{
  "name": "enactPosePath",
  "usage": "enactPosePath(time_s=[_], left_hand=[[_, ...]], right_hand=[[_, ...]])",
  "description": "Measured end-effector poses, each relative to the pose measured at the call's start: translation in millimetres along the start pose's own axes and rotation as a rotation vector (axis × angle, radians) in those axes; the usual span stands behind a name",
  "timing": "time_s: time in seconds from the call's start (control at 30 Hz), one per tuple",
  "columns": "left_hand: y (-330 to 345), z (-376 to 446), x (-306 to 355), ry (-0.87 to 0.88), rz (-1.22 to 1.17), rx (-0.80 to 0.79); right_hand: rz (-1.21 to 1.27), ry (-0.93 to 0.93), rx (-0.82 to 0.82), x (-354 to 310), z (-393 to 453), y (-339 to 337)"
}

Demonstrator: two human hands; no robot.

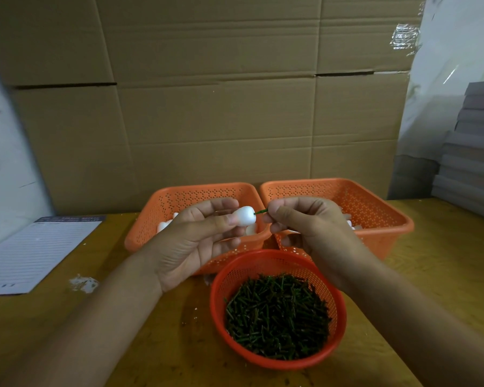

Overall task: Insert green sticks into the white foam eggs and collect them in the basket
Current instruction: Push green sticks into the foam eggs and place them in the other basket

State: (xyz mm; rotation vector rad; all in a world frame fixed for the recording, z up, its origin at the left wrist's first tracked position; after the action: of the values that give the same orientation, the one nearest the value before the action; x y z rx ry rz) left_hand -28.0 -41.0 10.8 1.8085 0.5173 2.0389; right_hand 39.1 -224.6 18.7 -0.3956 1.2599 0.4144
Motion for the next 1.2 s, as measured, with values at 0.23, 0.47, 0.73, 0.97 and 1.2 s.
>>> enactPosePath(time_s=[0.23, 0.47, 0.73, 0.97, 1.2], left_hand=[[1.5, -1.4, -0.9, 0.004, 0.031, 0.003], [1.3, -0.9, -1.7, 0.001, 0.04, -0.003], [0.3, -0.9, -1.6, 0.008, 0.06, 0.002], [2.5, -0.9, -0.9, 0.115, 0.126, 0.088], [6.4, -1.2, -4.1, 0.156, 0.183, 0.079]], right_hand=[[-0.054, -0.033, -0.012, 2.6, -1.8, 4.1], [-0.078, -0.035, -0.007, 4.0, -2.8, 4.0], [-0.103, -0.041, -0.011, 7.4, -1.7, 6.0], [-0.202, 0.016, -0.066, 13.7, -1.1, 9.0], [-0.265, 0.06, -0.161, 20.0, -2.9, 15.8]])
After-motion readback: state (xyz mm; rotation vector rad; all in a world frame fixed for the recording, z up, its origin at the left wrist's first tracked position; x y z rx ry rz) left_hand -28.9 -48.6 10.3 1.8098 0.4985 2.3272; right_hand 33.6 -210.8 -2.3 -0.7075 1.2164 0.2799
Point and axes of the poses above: each hand's wrist, its own z-axis towards the middle knuckle, its own y-axis out of the palm, x = y × z, the point moved 2 cm from there along z, towards the middle knuckle, and after that the axes turned 10 degrees about -z, right-handed, at the moved point
